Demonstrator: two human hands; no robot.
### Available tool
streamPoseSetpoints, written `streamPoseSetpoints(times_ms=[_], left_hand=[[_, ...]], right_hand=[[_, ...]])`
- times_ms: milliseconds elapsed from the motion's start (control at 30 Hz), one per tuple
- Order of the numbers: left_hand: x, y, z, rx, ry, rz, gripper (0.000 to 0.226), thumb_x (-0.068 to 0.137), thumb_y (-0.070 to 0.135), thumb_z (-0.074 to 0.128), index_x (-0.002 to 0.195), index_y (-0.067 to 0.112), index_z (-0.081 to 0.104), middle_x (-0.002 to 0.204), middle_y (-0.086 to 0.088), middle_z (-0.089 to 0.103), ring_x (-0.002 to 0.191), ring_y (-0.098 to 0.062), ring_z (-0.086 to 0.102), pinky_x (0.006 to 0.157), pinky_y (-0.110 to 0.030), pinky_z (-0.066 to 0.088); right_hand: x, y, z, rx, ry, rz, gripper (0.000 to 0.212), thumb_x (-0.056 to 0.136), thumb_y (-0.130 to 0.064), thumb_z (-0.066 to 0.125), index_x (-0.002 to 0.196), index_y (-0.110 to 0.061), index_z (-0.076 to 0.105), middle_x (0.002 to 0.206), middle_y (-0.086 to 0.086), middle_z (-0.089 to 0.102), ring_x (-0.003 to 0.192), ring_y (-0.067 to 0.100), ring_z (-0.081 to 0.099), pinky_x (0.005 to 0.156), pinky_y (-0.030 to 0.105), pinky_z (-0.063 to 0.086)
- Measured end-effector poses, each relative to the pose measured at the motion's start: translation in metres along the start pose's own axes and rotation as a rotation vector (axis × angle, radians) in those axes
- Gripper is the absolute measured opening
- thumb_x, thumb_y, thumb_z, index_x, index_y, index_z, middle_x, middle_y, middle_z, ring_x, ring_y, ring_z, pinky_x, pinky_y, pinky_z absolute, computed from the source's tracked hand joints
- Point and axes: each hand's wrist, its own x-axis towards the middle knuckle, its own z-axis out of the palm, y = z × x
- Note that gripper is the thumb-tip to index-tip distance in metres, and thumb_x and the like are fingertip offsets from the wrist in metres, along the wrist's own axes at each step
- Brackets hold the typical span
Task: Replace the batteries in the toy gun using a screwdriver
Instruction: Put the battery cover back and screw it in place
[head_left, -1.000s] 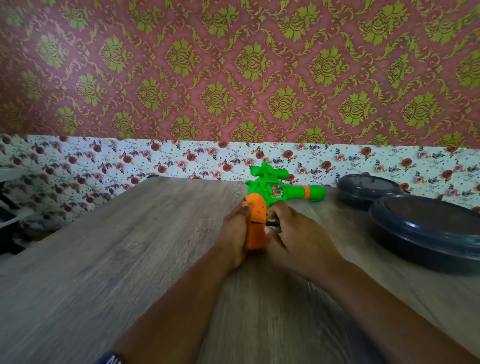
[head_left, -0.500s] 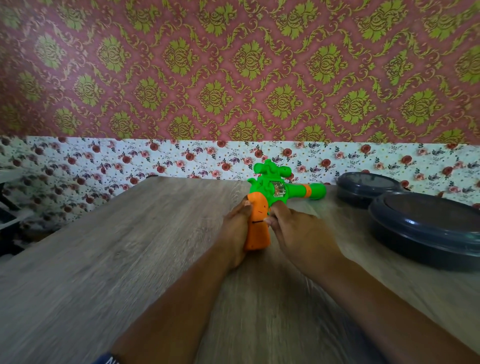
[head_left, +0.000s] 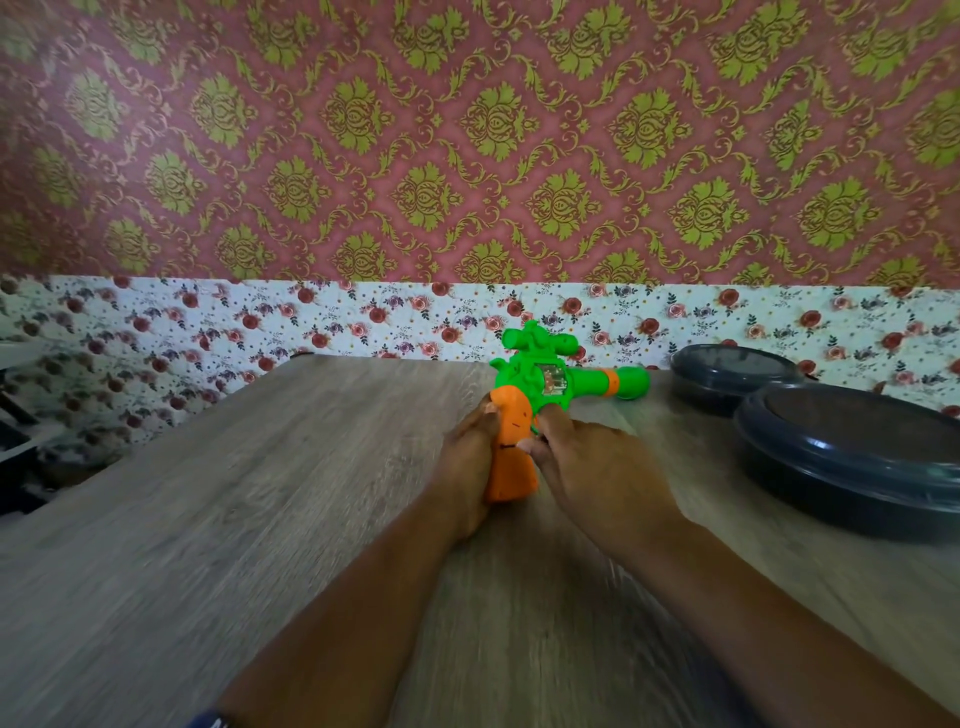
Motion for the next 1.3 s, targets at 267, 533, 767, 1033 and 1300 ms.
streamPoseSetpoints(times_ms=[267,533,767,1033,1300], left_hand=[[0.001,0.002,-0.001,-0.061,-0.019,-0.021,0.044,0.099,0.037,0.039,0.137,0.016,0.046,0.119,-0.017,0.063,0.09,-0.027,0.064,0.076,-0.039,0.054],[0.001,-0.001,-0.001,-0.03,-0.015,0.001,0.044,0.098,0.039,0.042,0.137,0.02,0.047,0.119,-0.014,0.064,0.101,-0.031,0.064,0.088,-0.047,0.053],[0.0,0.0,0.0,-0.032,-0.035,0.004,0.043,0.099,0.036,0.039,0.134,0.014,0.051,0.117,-0.016,0.065,0.098,-0.03,0.065,0.079,-0.039,0.053],[0.004,0.0,-0.001,-0.039,-0.007,-0.016,0.048,0.097,0.04,0.043,0.14,0.021,0.045,0.133,-0.012,0.057,0.113,-0.032,0.06,0.099,-0.051,0.047],[-0.003,0.003,0.002,-0.064,-0.049,0.011,0.043,0.097,0.032,0.046,0.136,0.016,0.05,0.129,-0.016,0.06,0.113,-0.033,0.06,0.094,-0.046,0.05]], right_hand=[[0.0,-0.003,-0.003,0.124,-0.024,0.063,0.019,0.096,-0.032,0.037,0.109,-0.017,0.038,0.105,0.004,0.061,0.085,0.026,0.062,0.061,0.034,0.043],[-0.001,0.0,0.005,-0.057,0.031,0.082,0.045,0.095,-0.049,0.028,0.087,-0.013,0.054,0.061,0.008,0.063,0.054,0.029,0.062,0.047,0.029,0.035],[0.001,-0.007,-0.003,0.152,-0.038,0.034,0.018,0.097,-0.029,0.038,0.109,-0.016,0.039,0.099,0.005,0.06,0.083,0.029,0.061,0.06,0.033,0.036],[0.0,-0.007,0.009,-0.272,0.052,0.113,0.029,0.08,-0.039,0.059,0.074,-0.01,0.061,0.039,0.0,0.054,0.027,0.018,0.049,0.033,0.012,0.019],[0.001,-0.015,0.007,-0.248,0.107,0.008,0.041,0.065,-0.023,0.079,0.093,-0.012,0.05,0.057,0.002,0.06,0.038,0.02,0.054,0.038,0.018,0.013]])
